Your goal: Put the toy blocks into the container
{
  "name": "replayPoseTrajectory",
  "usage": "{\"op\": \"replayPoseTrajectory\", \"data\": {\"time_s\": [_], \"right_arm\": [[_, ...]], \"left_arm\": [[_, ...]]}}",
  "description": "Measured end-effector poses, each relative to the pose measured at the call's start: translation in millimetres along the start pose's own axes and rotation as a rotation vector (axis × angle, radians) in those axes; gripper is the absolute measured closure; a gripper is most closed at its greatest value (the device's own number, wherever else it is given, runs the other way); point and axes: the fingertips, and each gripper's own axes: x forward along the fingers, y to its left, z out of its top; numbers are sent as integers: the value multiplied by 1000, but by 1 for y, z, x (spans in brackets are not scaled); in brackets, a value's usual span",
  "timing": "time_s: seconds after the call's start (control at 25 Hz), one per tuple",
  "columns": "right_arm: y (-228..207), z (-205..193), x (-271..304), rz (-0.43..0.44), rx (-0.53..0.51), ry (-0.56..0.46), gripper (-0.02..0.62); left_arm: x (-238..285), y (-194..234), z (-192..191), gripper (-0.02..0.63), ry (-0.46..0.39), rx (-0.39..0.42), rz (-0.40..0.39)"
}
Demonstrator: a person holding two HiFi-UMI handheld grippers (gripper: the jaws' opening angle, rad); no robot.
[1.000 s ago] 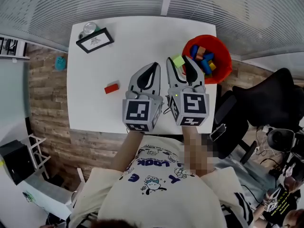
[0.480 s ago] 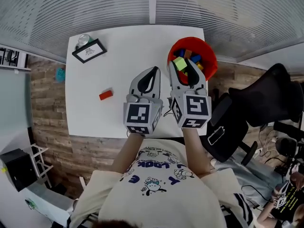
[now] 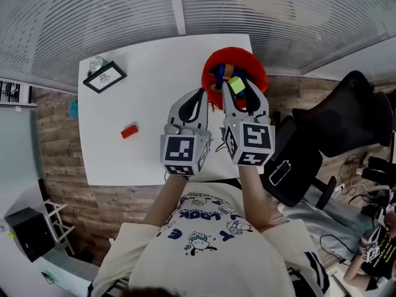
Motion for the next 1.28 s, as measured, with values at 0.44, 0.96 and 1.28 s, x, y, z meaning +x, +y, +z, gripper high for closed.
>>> {"op": "replayPoseTrajectory", "data": {"time_s": [0.44, 0.96, 1.28], "right_arm": [[-9, -8, 4, -17, -19, 36, 408], [-10, -8, 7, -30, -24, 28, 405], [-11, -6, 5, -32, -8, 7, 405]], "left_arm": [[9, -10, -6, 575, 21, -5, -11], [13, -2, -7, 575, 24, -14, 6], [10, 2, -6, 575, 13, -25, 0]]}}
